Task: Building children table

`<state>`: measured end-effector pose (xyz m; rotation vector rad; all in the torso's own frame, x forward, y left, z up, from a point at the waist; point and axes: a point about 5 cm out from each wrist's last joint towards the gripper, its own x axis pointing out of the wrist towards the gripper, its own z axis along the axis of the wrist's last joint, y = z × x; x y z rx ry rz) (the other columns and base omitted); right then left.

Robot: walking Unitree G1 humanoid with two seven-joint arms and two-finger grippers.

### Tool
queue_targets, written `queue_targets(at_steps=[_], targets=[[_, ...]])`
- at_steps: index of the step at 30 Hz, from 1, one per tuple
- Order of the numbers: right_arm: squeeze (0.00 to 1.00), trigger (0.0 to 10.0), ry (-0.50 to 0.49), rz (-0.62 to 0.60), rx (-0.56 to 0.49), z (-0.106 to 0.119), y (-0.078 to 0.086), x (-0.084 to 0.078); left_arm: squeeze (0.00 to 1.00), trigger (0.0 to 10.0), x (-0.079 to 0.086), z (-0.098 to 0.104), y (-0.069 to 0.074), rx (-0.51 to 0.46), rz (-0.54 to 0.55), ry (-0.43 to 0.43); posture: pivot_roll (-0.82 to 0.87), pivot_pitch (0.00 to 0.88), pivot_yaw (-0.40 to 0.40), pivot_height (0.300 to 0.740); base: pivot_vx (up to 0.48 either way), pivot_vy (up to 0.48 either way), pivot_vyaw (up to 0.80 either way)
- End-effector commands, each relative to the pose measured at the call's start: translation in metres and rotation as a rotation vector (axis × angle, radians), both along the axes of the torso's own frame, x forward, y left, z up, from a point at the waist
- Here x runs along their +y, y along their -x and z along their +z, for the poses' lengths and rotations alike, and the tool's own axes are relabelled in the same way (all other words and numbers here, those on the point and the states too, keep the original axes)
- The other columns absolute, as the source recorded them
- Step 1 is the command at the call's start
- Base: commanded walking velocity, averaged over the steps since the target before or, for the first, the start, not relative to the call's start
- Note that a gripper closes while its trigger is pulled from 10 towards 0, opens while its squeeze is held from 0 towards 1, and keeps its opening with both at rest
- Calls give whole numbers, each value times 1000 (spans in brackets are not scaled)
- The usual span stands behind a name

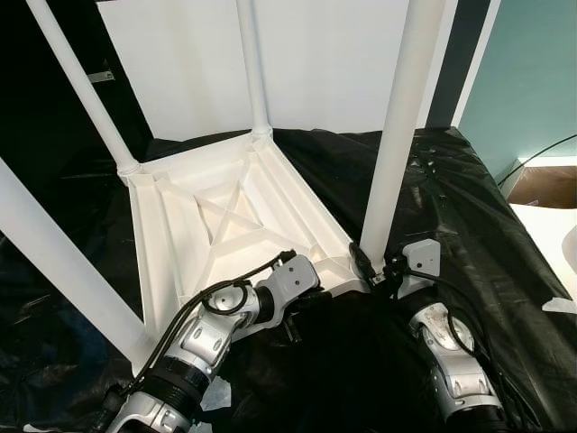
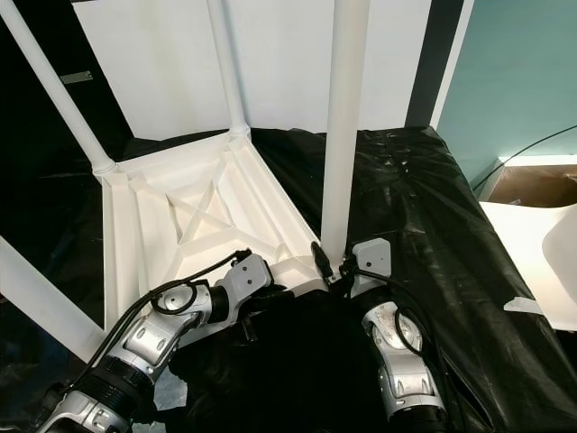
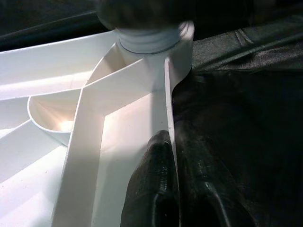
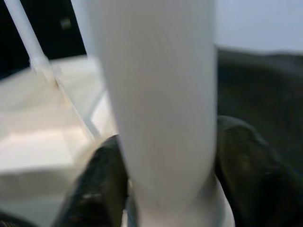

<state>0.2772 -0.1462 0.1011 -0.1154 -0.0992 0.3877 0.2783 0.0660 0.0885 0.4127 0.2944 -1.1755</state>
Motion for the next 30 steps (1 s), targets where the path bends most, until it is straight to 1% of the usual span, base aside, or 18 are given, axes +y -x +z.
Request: queue_targets(at_steps=[1,2,3,4,5,6,8,10,12,13,14,16,17,20,25,28,29,30], targets=[[1000,10000,-2,138,68,-5,-1,8,0,10000,15,-47,18,182,48,-148,-10,0,40,740,0,0,0],[1000,10000,26,212,84,-3,-3,10,0,10000,16,-47,18,183,48,-148,-10,0,40,740,0,0,0],[1000,10000,26,212,84,-3,-3,10,0,10000,16,-47,18,183,48,-148,-10,0,40,740,0,0,0],[290,10000,53,257,95,-1,-6,10,0,10000,16,-48,18,183,48,-149,-10,0,40,740,0,0,0],[290,10000,53,257,95,-1,-6,10,0,10000,16,-48,18,183,48,-149,-10,0,40,740,0,0,0],[0,10000,79,283,103,0,-8,7,0,10000,16,-48,18,184,48,-150,-10,0,40,740,0,0,0],[0,10000,110,326,107,5,-14,1,0,10000,16,-48,18,183,48,-149,-15,0,40,740,0,0,0],[0,10000,160,405,112,14,-22,-10,0,10000,16,-47,17,181,47,-148,-15,0,41,740,0,0,0],[0,10000,160,405,112,14,-22,-10,0,10000,16,-47,17,181,47,-148,-15,0,41,740,0,0,0],[0,10000,226,501,131,21,-27,-18,0,10000,15,-47,17,180,46,-148,-13,0,42,740,0,0,0],[0,10000,226,501,131,21,-27,-18,0,10000,15,-47,17,180,46,-148,-13,0,42,740,0,0,0],[0,10000,300,598,175,20,-28,-25,0,10000,16,-47,17,180,47,-148,-11,0,42,740,0,0,0],[0,0,327,642,204,18,-26,-30,0,10000,16,-47,17,180,48,-149,-11,0,42,740,0,0,0],[0,0,353,707,270,15,-23,-39,0,10000,18,-46,17,179,53,-149,-1,0,41,740,0,0,0],[0,0,357,690,284,16,-28,-47,0,10000,20,-47,18,182,56,-152,1,0,45,740,0,0,0],[0,0,346,682,280,17,-29,-48,0,10000,20,-47,19,183,55,-152,0,0,46,740,0,0,0],[0,0,313,658,250,18,-30,-44,0,10000,20,-48,19,183,55,-153,0,0,46,740,0,0,0],[0,0,251,608,201,17,-29,-36,0,10000,19,-48,19,184,54,-153,0,0,46,740,0,0,0]])
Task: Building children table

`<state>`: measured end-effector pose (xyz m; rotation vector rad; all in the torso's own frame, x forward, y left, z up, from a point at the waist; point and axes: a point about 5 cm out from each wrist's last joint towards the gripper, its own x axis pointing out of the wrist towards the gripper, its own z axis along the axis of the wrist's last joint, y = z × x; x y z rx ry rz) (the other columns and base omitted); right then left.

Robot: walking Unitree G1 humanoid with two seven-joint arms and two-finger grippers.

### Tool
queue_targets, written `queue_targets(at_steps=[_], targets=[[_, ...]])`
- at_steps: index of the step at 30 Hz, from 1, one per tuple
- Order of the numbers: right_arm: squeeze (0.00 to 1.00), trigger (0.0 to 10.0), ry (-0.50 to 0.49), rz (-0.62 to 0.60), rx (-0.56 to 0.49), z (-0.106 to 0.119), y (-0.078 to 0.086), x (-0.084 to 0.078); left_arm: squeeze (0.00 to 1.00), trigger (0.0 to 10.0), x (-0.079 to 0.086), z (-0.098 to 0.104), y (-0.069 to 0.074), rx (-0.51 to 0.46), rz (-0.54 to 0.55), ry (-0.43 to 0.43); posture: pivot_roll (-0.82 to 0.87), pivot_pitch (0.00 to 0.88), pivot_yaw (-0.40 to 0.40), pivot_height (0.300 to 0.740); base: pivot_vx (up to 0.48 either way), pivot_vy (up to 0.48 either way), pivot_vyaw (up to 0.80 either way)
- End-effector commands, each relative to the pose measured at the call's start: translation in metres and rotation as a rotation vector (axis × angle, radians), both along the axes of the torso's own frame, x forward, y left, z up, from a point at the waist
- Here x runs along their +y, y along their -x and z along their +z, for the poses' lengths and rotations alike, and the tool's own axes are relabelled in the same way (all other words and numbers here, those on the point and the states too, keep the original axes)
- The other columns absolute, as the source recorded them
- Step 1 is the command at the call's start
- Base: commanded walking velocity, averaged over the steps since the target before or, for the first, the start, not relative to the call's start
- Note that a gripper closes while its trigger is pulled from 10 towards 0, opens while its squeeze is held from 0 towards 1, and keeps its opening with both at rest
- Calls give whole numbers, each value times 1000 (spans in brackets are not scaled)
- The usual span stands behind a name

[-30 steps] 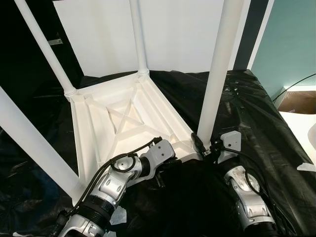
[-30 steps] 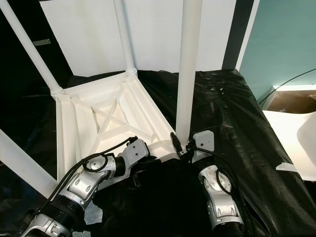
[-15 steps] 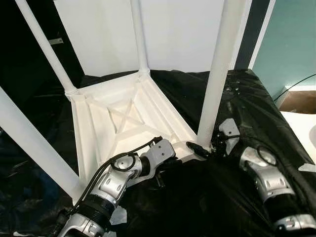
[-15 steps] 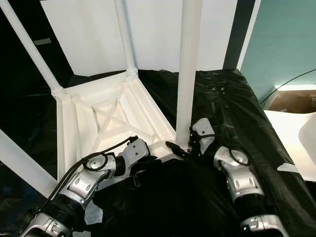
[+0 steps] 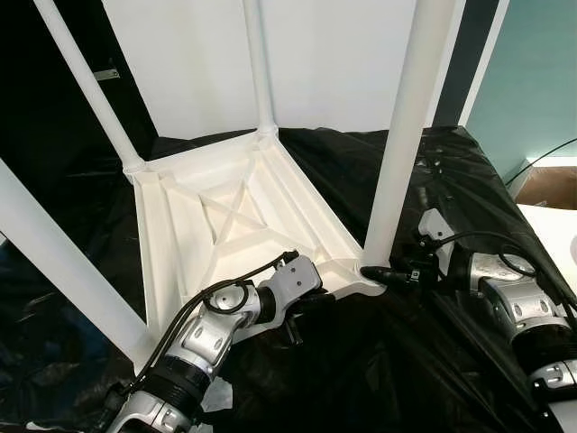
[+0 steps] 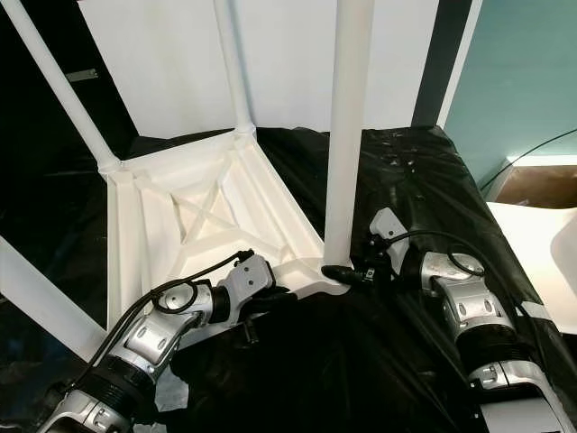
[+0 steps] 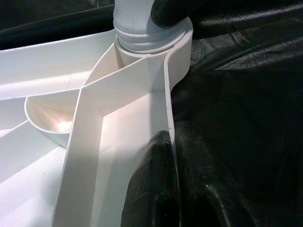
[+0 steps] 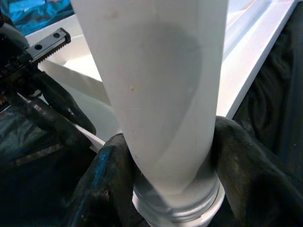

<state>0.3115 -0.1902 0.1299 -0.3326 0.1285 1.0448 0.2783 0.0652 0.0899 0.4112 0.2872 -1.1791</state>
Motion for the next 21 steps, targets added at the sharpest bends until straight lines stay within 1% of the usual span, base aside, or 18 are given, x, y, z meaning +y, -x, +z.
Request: queue_targets(at_steps=[1,2,3,4,5,6,8,9,11,13,14,16,17,19,20,21], targets=[[0,0,-36,-31,5,-11,5,8,0,10000,20,-49,19,187,58,-158,0,0,46,740,0,0,0],[0,0,-126,-130,-46,-15,8,19,0,10000,20,-49,20,188,57,-158,2,0,41,740,0,0,0],[0,0,-126,-130,-46,-15,8,19,0,10000,20,-49,20,188,57,-158,2,0,41,740,0,0,0],[0,0,-209,-240,-120,-21,18,29,0,10000,19,-49,20,188,56,-158,4,0,43,740,0,0,0],[0,0,-261,-314,-167,-24,26,34,0,10000,19,-49,20,188,55,-157,4,0,43,740,0,0,0],[0,0,-286,-351,-193,-25,31,36,0,10000,19,-49,20,188,55,-157,4,0,43,740,0,0,0],[0,0,-294,-359,-203,-26,33,37,0,10000,18,-49,20,187,55,-157,4,0,43,740,0,0,0],[0,0,-300,-392,-193,-32,41,37,0,10000,19,-49,19,187,55,-157,9,0,43,740,0,0,0],[0,0,-306,-435,-182,-39,50,38,0,10000,19,-48,19,186,55,-156,9,0,43,740,0,0,0],[0,0,-336,-566,-152,-45,49,34,0,10000,22,-49,19,186,54,-165,1,0,50,740,0,0,0],[0,0,-336,-566,-152,-45,49,34,0,10000,22,-49,19,186,54,-165,1,0,50,740,0,0,0],[0,0,-364,-668,-154,-47,46,38,0,10000,20,-49,19,186,43,-169,-2,0,50,740,0,0,0],[0,0,-366,-667,-159,-46,44,42,0,10000,19,-48,18,183,41,-166,-5,0,49,740,0,0,0],[0,0,-367,-663,-161,-45,42,45,0,10000,17,-48,18,181,40,-164,-5,0,49,740,0,0,0],[0,3569,-357,-640,-146,-46,41,49,0,10000,16,-47,17,180,40,-163,-9,0,46,740,0,0,0],[0,3569,-350,-624,-134,-47,40,52,0,10000,16,-47,16,179,39,-162,-9,0,46,740,0,0,0]])
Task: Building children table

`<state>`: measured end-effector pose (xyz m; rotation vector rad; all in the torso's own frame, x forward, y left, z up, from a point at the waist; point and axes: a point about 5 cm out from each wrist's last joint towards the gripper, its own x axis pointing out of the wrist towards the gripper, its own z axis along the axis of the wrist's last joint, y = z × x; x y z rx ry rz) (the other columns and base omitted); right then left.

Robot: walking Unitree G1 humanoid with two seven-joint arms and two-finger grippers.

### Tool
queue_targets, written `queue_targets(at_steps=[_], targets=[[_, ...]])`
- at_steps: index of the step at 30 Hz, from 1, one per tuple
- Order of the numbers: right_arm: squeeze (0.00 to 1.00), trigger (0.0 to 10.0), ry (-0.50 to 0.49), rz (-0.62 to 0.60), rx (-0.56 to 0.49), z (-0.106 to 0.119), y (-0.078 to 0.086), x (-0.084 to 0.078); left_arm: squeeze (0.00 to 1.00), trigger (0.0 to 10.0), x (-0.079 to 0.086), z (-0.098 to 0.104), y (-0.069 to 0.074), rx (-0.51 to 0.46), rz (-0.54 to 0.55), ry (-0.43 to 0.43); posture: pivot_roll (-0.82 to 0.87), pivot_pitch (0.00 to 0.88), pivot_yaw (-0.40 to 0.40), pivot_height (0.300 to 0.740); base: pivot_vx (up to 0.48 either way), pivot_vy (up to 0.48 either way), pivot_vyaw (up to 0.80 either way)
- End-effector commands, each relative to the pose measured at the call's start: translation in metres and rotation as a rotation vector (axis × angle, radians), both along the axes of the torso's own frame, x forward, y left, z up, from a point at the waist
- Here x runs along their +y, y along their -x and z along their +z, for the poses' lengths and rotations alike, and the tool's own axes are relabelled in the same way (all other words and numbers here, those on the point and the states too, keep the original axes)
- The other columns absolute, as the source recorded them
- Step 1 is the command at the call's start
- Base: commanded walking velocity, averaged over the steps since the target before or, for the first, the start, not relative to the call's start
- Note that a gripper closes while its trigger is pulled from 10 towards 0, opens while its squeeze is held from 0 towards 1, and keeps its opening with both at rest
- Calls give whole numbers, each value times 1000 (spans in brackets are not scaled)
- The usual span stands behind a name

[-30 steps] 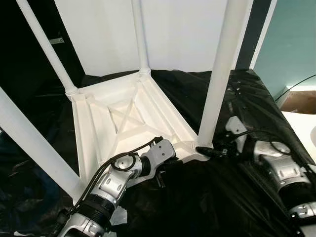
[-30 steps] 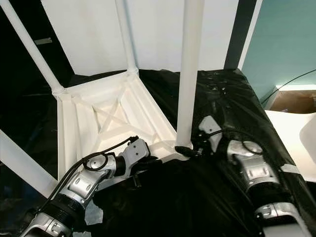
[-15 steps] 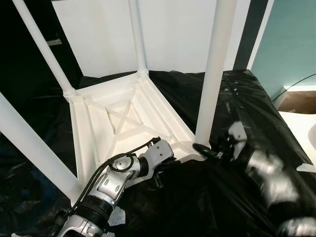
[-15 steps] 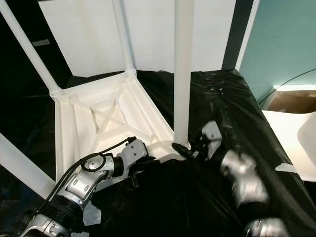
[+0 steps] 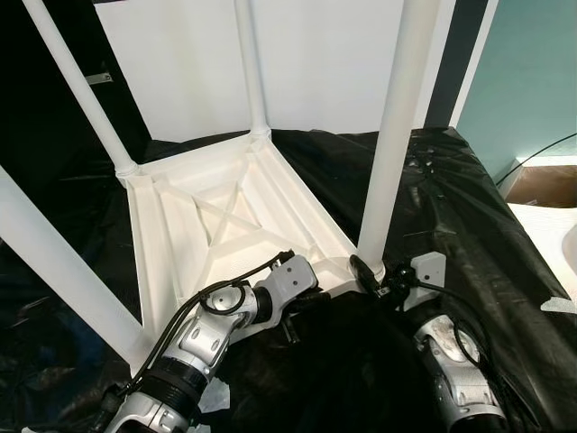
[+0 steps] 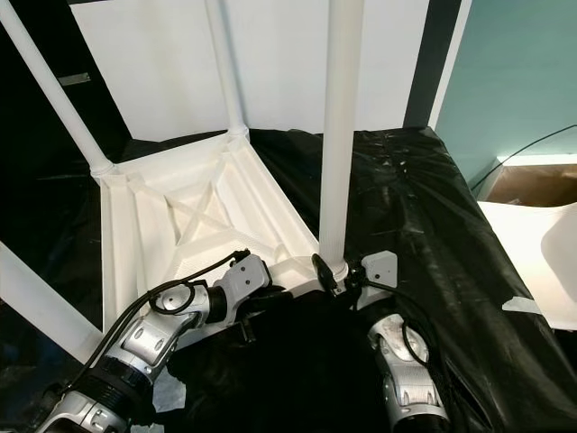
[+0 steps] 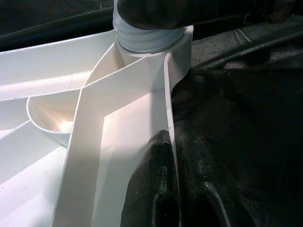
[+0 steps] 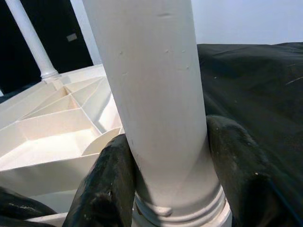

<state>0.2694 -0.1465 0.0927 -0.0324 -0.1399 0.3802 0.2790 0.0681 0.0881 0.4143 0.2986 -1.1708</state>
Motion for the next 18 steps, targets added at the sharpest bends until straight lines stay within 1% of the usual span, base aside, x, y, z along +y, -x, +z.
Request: queue_targets(at_steps=[1,2,3,4,6,7,8,10,13,15,16,17,18], targets=[[0,3569,19,38,75,-10,-2,9,0,10000,13,-45,17,175,31,-152,-9,0,46,740,0,0,0],[1000,10000,33,128,90,-9,-3,13,0,10000,13,-45,17,175,32,-151,-13,0,48,740,0,0,0],[1000,10000,43,191,99,-8,-4,16,0,10000,13,-46,18,176,32,-150,-16,0,48,740,0,0,0],[1000,10000,83,275,96,-5,-7,18,0,10000,13,-46,18,178,33,-149,-18,0,48,740,0,0,0],[1000,10000,125,305,79,-1,-9,17,0,10000,13,-47,18,179,33,-150,-21,0,48,740,0,0,0],[1000,10000,125,305,79,-1,-9,17,0,10000,13,-47,18,179,33,-150,-21,0,48,740,0,0,0],[0,10000,178,366,77,5,-17,12,0,10000,13,-47,18,179,33,-150,-22,0,47,740,0,0,0],[0,10000,221,407,80,9,-22,7,0,10000,12,-46,17,179,32,-149,-23,0,47,740,0,0,0],[0,10000,238,418,81,10,-24,5,0,10000,12,-46,17,178,32,-148,-23,0,47,740,0,0,0],[0,10000,313,502,96,15,-30,-5,0,10000,11,-46,17,175,32,-146,-22,0,44,740,0,0,0],[0,10000,313,502,96,15,-30,-5,0,10000,11,-46,17,175,32,-146,-22,0,44,740,0,0,0],[0,10000,355,549,120,17,-33,-12,0,10000,11,-45,16,175,32,-145,-21,0,45,740,0,0,0],[0,10000,377,602,165,20,-36,-21,0,10000,11,-46,16,175,33,-145,-19,0,45,740,0,0,0]])
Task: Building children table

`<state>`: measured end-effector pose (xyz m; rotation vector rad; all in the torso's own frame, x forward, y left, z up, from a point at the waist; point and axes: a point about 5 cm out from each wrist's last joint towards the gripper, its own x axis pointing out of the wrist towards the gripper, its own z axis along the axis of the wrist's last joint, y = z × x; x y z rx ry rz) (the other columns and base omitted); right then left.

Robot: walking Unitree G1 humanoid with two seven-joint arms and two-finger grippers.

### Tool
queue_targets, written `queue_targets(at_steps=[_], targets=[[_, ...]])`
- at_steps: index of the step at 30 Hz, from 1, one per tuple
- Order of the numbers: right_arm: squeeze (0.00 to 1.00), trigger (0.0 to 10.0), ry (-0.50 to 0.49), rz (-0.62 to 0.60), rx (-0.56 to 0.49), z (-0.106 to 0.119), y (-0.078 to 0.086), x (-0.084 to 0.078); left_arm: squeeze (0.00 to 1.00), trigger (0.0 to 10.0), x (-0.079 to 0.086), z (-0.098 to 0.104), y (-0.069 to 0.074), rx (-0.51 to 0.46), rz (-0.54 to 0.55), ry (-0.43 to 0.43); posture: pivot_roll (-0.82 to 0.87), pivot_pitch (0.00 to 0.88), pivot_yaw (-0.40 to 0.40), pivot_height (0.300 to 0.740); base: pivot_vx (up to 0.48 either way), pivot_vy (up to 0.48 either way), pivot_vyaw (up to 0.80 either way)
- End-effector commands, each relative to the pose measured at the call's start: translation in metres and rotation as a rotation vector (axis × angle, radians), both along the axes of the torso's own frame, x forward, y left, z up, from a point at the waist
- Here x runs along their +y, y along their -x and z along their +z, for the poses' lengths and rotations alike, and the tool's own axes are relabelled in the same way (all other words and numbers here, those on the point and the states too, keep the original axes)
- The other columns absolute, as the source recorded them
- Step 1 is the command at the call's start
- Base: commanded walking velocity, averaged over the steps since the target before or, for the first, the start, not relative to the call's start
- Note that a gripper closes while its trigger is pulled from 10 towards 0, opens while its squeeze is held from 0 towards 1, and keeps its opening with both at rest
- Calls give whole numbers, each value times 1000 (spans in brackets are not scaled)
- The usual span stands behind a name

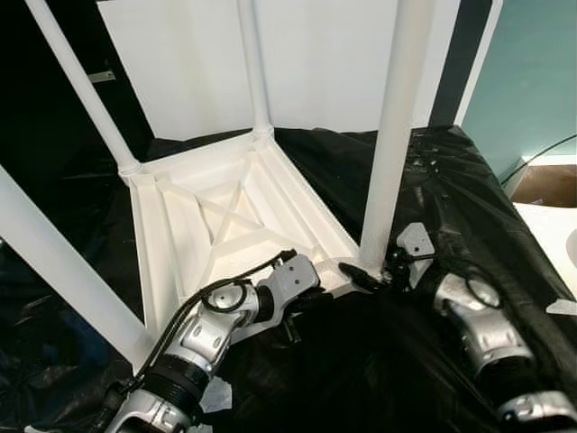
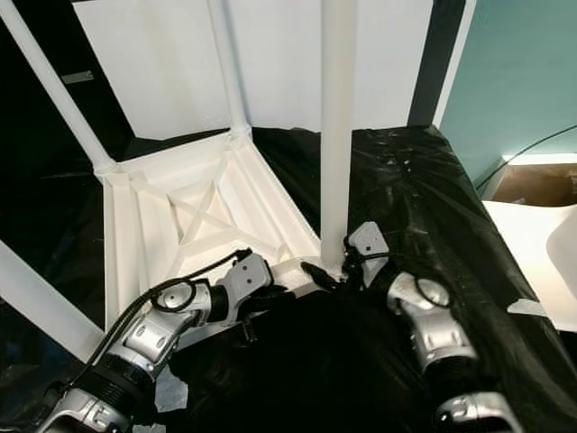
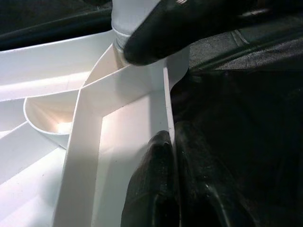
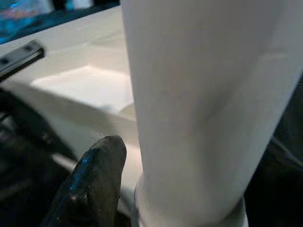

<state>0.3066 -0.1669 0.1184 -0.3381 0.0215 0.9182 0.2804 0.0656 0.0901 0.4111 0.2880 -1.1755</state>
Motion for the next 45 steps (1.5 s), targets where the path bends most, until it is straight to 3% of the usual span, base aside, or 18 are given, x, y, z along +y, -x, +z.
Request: queue_targets(at_steps=[1,3,4,5,15,17,19,22,25,30,32,36,37,39,40,41,42,45], targets=[[0,10000,31,74,75,-6,1,-1,0,10000,13,-47,18,180,37,-153,-19,0,45,740,0,0,0],[0,10000,44,98,107,-4,-1,-6,0,10000,14,-48,18,180,38,-154,-19,0,45,740,0,0,0],[0,3725,67,131,136,-2,-2,-12,0,10000,14,-48,18,182,39,-155,-19,0,45,740,0,0,0],[0,0,81,171,166,-1,-2,-16,0,10000,15,-48,19,183,39,-156,-15,0,46,740,0,0,0],[0,0,91,247,192,4,-3,-26,0,10000,16,-48,20,185,39,-156,-13,0,50,740,0,0,0],[0,0,-32,140,138,-1,1,-16,0,10000,16,-48,20,186,39,-156,-11,0,46,740,0,0,0],[0,0,-218,-101,67,-2,-1,-10,0,10000,16,-48,21,186,40,-156,-6,0,43,740,0,0,0],[0,0,-256,-170,13,-4,5,-7,0,10000,16,-48,21,186,42,-155,-1,0,40,740,0,0,0],[0,0,-338,-414,-90,-19,35,13,0,10000,18,-49,22,192,45,-155,3,0,44,740,0,0,0],[0,0,-361,-520,-110,-20,33,15,0,10000,18,-49,23,194,42,-156,1,0,47,740,0,0,0],[0,0,-370,-625,-130,-19,28,18,0,10000,18,-49,22,193,38,-159,-4,0,47,740,0,0,0],[0,0,-360,-627,-132,-19,27,21,0,10000,17,-49,22,191,34,-159,-5,0,48,740,0,0,0],[0,3333,-349,-621,-123,-21,28,21,0,10000,16,-49,21,191,32,-159,-8,0,50,740,0,0,0],[0,3333,-342,-616,-117,-22,28,21,0,10000,16,-49,21,191,30,-159,-8,0,50,740,0,0,0],[0,10000,-290,-576,-96,-25,29,26,0,10000,15,-49,21,190,29,-160,-10,0,49,740,0,0,0],[635,10000,-275,-550,-84,-27,30,29,0,10000,16,-49,21,190,29,-161,-10,0,49,740,0,0,0],[1000,10000,-254,-470,-65,-26,30,34,0,10000,16,-49,22,190,31,-161,-12,0,49,740,0,0,0],[1000,10000,-233,-384,-45,-26,30,40,0,10000,16,-50,22,191,32,-161,-12,0,49,740,0,0,0]])
